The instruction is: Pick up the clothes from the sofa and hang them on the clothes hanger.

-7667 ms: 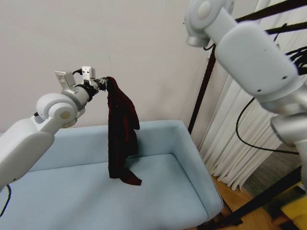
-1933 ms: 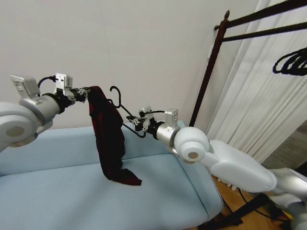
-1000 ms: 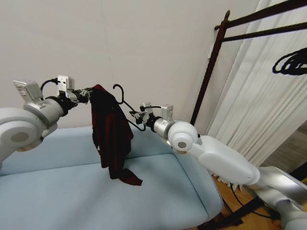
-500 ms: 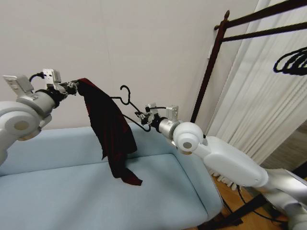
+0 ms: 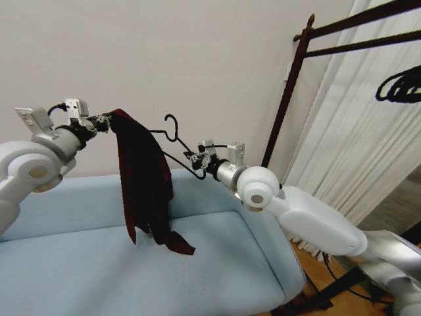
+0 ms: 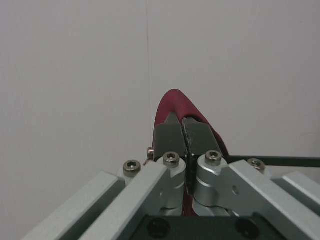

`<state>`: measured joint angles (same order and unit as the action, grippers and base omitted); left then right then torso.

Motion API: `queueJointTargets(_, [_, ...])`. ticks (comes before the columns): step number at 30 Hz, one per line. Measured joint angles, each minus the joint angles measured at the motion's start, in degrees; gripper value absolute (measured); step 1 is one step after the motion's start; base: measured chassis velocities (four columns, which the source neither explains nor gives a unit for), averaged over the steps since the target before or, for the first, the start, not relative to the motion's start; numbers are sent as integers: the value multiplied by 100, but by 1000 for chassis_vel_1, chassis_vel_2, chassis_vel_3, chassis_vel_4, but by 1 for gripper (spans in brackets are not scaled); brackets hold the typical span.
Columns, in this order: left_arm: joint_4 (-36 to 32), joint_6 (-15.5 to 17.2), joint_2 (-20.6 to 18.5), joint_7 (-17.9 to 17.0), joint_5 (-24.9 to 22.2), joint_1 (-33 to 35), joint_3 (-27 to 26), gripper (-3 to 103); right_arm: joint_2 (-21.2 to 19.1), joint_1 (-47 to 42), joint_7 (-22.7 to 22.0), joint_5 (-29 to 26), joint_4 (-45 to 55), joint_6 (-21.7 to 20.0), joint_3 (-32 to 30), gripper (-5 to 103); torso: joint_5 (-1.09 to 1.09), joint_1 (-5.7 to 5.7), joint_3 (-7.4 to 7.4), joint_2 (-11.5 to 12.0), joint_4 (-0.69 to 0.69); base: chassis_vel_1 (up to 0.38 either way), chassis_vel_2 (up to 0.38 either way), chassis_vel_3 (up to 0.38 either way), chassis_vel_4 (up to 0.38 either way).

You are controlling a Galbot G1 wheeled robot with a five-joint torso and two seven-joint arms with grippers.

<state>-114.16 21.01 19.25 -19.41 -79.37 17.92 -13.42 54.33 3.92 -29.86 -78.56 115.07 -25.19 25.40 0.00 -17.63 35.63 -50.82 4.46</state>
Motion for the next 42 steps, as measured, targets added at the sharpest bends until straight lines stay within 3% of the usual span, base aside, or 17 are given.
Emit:
queueJointTargets(12, [-338,19,-163,-65,-52,52,-107,0,458,9,-41,23,-181,55,219,2,0,0,0,0,-1,0,0,0,0])
queueJointTargets(20, [-269,19,-247,3,-62,101,-170,0,105,-87,74,-106,108,116,212,2,0,1,0,0,1,0,0,0,0])
queueJointTargets(30, [-208,19,-83,10,-1,201,-131,0,-344,-2,94,-392,659,189,117,2,0,1,-1,0,2,0,0,0,0])
queueJointTargets(42, [-379,22,-68,17,-11,118,-82,0,343,5,30,-28,-50,112,303,2,-1,0,0,0,-2,0,0,0,0])
